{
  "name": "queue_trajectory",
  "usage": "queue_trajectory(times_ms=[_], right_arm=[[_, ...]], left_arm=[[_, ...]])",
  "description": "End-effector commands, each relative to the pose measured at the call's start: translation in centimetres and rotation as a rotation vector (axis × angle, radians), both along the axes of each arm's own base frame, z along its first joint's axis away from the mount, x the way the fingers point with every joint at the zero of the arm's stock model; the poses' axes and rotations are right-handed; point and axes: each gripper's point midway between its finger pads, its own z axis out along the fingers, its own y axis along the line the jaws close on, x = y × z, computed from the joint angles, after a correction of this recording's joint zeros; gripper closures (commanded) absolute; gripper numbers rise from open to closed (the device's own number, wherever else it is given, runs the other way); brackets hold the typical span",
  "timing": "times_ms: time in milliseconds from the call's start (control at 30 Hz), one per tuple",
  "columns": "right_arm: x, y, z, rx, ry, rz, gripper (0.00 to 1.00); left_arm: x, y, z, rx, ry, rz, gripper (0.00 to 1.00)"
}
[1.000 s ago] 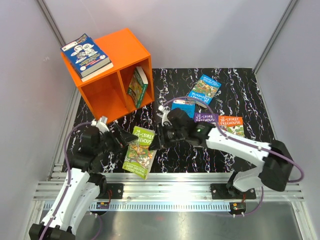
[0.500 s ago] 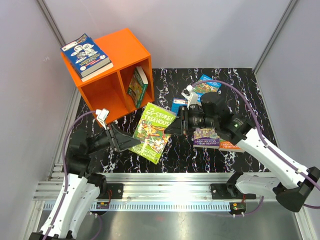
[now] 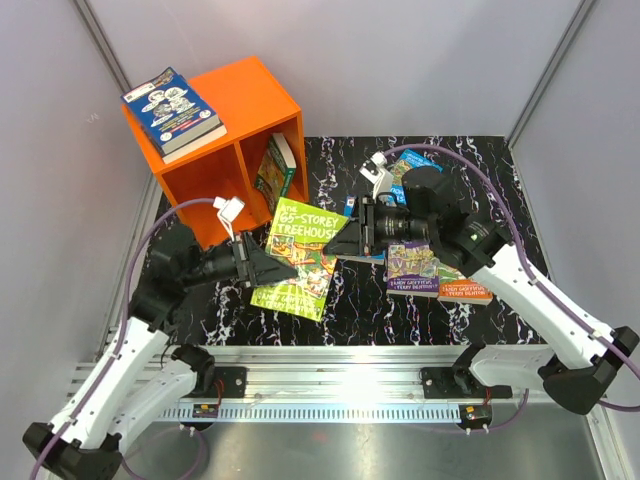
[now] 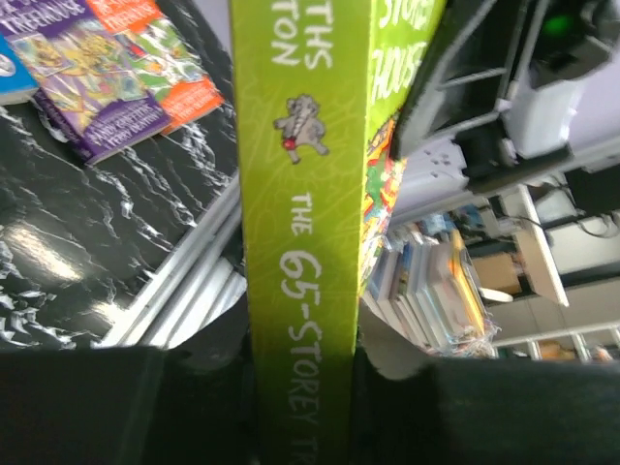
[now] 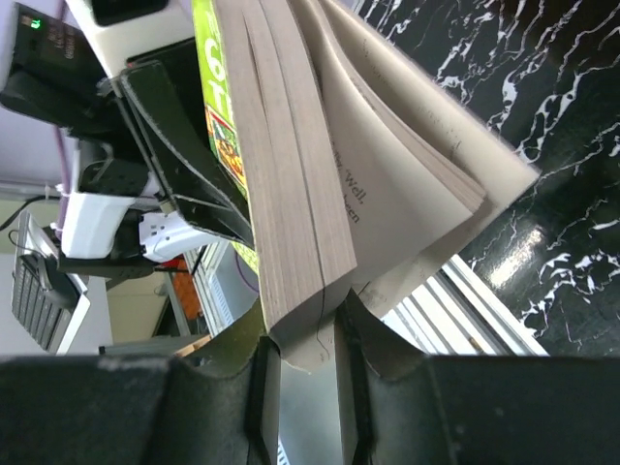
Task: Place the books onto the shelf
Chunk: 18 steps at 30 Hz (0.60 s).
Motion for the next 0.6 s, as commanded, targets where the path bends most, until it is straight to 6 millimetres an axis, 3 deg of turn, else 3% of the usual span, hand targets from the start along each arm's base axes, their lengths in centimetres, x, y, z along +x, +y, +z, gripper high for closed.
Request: queue_trajectory(times_ms=[0,67,167,200,233,267,300,333,367,400,467,500,567], right_arm=[[1.1,0.9,5.2,0.115,-0.123,-0.020,1.00],[1.1,0.3,5.1,0.087,-0.118,-0.046,1.00],[1.5,-0.7,5.7,0.053,-0.147,-0.097,1.00],[2.0,-1.2,6.4,0.048,-0.177,-0.130,1.00],[2.1,-1.4,6.5,0.036,-0.182,-0.140,1.00],[2.3,-1.6,6.6,0.026,-0.193,-0.153,0.91],[2.9,-2.0,7.4,0.022,-0.211,-0.191,0.71],[3.0,-2.4,7.3,0.000,-0.208,-0.205,0.45],[3.7,-2.7,7.9,-0.007,-0.225,-0.245,0.01],[3.9,-2.9,8.0,-0.018,-0.227,-0.261,0.00],[4.3,-3.1,8.1,-0.030,-0.224,-0.280,0.00],[4.3,-3.0,8.4,-0.021,-0.230,-0.279,0.00],[4.5,-2.7,8.8,0.000,-0.228,-0.278,0.00]], left_arm=[[1.0,0.1,2.1,0.098,-0.087,0.085,1.00],[2.3,0.7,2.7,0.148,-0.098,0.162,1.00],[3.6,1.4,5.5,0.194,-0.140,0.229,1.00],[3.5,1.7,7.5,0.201,-0.176,0.244,1.00],[4.3,1.6,7.9,0.218,-0.174,0.254,1.00],[4.8,1.8,8.4,0.235,-0.191,0.271,1.00],[4.8,2.1,10.6,0.223,-0.224,0.294,1.00],[5.6,2.0,11.0,0.233,-0.225,0.307,1.00],[6.2,2.2,11.8,0.243,-0.249,0.331,1.00],[6.2,2.6,14.3,0.220,-0.296,0.359,1.00],[7.9,2.3,15.3,0.238,-0.305,0.384,1.00],[7.9,2.7,17.4,0.224,-0.343,0.404,1.00],[9.5,2.8,18.5,0.233,-0.349,0.428,1.00]])
